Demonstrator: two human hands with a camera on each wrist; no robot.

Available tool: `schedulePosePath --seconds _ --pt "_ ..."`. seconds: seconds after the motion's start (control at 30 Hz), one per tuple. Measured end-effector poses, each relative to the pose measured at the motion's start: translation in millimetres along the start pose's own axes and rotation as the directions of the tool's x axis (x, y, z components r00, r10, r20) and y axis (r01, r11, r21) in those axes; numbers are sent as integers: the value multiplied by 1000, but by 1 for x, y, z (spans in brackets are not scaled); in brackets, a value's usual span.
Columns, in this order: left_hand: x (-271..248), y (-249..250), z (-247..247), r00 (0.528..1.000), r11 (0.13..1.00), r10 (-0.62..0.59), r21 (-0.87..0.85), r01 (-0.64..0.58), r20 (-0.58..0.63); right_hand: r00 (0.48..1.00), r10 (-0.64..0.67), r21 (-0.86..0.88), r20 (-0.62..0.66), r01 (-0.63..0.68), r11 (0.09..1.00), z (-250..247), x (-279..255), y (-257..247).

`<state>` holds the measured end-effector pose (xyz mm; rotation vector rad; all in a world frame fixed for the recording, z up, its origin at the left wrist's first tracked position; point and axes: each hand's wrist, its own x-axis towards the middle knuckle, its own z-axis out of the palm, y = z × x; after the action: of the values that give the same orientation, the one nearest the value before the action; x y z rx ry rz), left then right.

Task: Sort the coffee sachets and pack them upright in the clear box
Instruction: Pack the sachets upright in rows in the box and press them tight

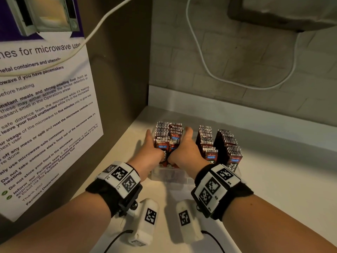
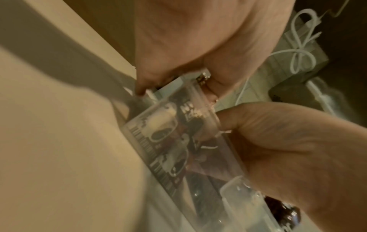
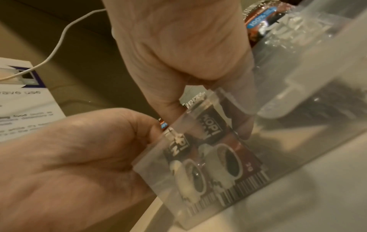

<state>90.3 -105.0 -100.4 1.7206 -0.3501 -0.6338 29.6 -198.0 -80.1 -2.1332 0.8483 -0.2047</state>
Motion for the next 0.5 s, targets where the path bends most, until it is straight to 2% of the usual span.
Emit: schedulePosePath --seconds 0.03,0.1,0.13,0.2,0.3,0.4,0.5 --pt "-2 1 -1 997 1000 21 -14 -23 -74 1000 23 20 4 -24 1000 -1 0 0" --pt "-8 5 -5 963 989 137 -14 -144 -232 997 71 55 10 -72 996 -2 1 -1" --pt "-9 9 -7 947 980 191 -7 -199 -259 996 90 81 23 -92 992 -2 1 -2" --pt "-9 13 -10 955 976 202 -32 -214 -218 992 111 136 66 -119 983 -3 1 -2" --pt "-12 18 -9 994 994 67 -84 -74 -88 987 102 206 121 -125 971 -6 1 -4" --pt "-15 14 -4 1000 990 23 -137 -21 10 981 113 251 158 -151 956 -6 4 -4" --pt "-19 15 -2 999 987 10 -160 -4 36 978 111 290 175 -159 944 -2 7 -2"
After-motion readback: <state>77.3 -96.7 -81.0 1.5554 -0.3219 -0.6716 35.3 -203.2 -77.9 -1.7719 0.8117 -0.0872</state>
